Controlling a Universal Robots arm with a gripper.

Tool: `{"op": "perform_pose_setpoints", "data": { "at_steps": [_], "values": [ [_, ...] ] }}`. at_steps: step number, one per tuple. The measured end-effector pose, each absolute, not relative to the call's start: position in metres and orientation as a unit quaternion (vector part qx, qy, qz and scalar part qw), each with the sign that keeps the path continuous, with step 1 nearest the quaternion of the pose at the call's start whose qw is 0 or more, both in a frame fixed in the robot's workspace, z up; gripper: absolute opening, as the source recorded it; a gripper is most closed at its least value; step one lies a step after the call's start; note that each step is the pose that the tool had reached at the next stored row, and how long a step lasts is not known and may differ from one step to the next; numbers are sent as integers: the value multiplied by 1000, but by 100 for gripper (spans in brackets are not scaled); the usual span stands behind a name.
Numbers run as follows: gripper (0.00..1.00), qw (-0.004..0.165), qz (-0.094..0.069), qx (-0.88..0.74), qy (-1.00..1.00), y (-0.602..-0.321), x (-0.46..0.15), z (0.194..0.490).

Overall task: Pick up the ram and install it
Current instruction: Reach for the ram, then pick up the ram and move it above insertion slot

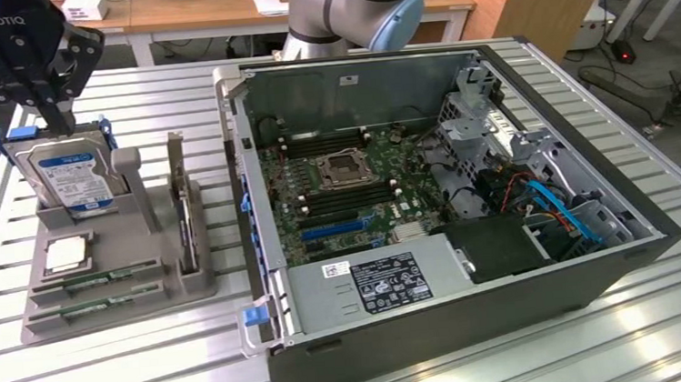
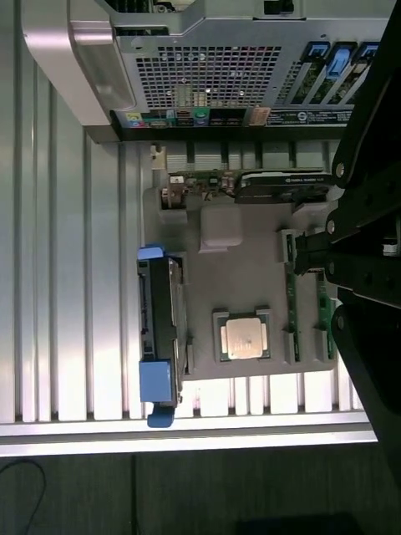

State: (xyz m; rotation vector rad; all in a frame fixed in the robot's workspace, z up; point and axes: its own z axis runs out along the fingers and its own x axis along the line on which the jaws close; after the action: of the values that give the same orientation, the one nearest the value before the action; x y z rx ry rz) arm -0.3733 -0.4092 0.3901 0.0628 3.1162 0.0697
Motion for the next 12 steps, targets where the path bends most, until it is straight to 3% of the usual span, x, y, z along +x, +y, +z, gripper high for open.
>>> {"op": "perform_pose_setpoints", "data": {
  "at_steps": [12],
  "values": [
    [9, 12, 22, 20, 999, -411, -373, 390]
  ]
}}
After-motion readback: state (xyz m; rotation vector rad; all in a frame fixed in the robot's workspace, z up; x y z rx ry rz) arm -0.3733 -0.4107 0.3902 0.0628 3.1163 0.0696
